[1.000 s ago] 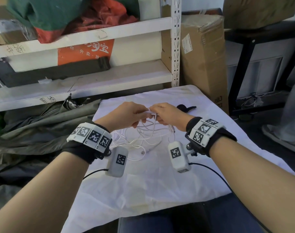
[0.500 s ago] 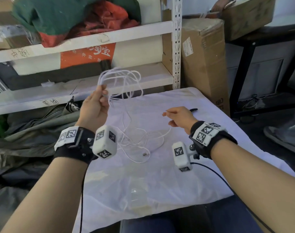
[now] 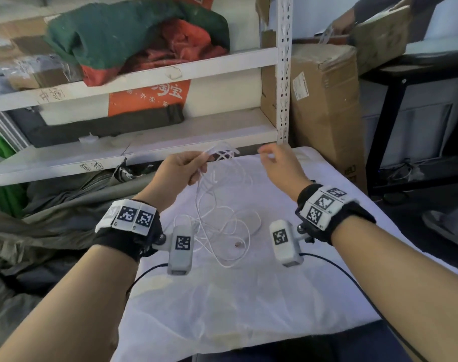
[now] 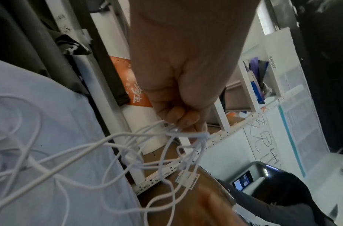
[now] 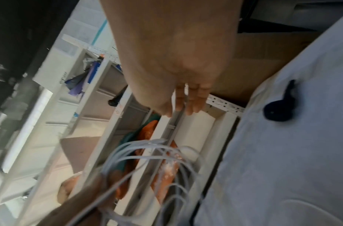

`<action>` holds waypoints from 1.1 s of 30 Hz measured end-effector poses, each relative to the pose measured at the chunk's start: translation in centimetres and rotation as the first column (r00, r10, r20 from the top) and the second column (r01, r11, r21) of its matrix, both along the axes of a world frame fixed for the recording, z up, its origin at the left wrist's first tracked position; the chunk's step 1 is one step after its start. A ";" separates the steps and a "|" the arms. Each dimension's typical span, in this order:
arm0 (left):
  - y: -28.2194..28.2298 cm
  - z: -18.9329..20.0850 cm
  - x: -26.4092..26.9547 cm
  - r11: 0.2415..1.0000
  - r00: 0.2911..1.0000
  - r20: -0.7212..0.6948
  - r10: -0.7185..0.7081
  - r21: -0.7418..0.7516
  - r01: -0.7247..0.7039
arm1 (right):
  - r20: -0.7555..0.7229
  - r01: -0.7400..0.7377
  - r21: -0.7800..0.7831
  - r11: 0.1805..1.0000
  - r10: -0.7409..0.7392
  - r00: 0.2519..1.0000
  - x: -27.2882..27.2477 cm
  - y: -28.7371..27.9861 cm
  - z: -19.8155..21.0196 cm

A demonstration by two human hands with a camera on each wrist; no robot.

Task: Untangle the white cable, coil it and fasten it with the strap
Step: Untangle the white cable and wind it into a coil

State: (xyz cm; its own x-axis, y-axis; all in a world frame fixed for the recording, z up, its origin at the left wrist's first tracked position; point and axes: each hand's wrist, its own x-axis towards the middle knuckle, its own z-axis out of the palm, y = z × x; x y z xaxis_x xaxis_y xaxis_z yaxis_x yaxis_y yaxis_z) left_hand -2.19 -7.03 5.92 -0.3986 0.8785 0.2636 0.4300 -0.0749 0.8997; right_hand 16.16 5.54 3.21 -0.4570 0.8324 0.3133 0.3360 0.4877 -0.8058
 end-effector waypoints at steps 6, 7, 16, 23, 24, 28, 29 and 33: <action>-0.5 1.4 1.2 0.970 0.966 -0.153 -0.210 -0.156 0.187 | 0.077 -0.371 0.042 0.928 0.367 0.927 -1.5 -2.2 3.7; -0.6 1.6 1.3 0.964 0.955 -0.183 -0.234 -0.171 0.204 | 0.075 -0.413 -0.007 0.911 0.412 0.908 -1.5 -2.3 3.8; -0.9 2.3 1.0 0.957 0.794 -0.567 -0.222 -0.281 0.067 | 0.075 -0.484 -0.191 0.854 0.504 0.860 -0.9 -2.9 3.1; -0.6 2.4 1.6 0.971 0.735 -0.644 -0.212 -0.223 0.084 | -0.154 -0.516 -0.400 0.758 0.499 0.853 -1.1 -3.8 3.4; -0.5 2.3 1.7 0.973 0.718 -0.664 -0.208 -0.217 0.081 | -0.153 -0.531 -0.440 0.725 0.522 0.839 -1.2 -3.9 3.4; -0.5 1.7 1.9 0.973 0.697 -0.685 -0.214 -0.215 0.087 | -0.119 -0.536 -0.554 0.637 0.576 0.808 -1.0 -4.1 3.5; -0.6 1.6 1.9 0.972 0.705 -0.676 -0.214 -0.217 0.087 | -0.097 -0.526 -0.559 0.640 0.580 0.809 -0.9 -4.0 3.5; -0.8 1.4 1.9 0.963 0.775 -0.579 -0.252 -0.226 0.145 | -0.142 -0.546 -0.583 0.602 0.586 0.798 -0.5 -4.0 3.3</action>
State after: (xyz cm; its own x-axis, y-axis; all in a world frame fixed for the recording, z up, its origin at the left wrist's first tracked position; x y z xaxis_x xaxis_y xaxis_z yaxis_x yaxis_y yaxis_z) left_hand -0.29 -7.81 7.33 -0.0197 0.9708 0.2391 0.8757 -0.0987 0.4726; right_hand 15.64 1.56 6.50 -0.8993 0.4031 -0.1696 0.2080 0.0533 -0.9767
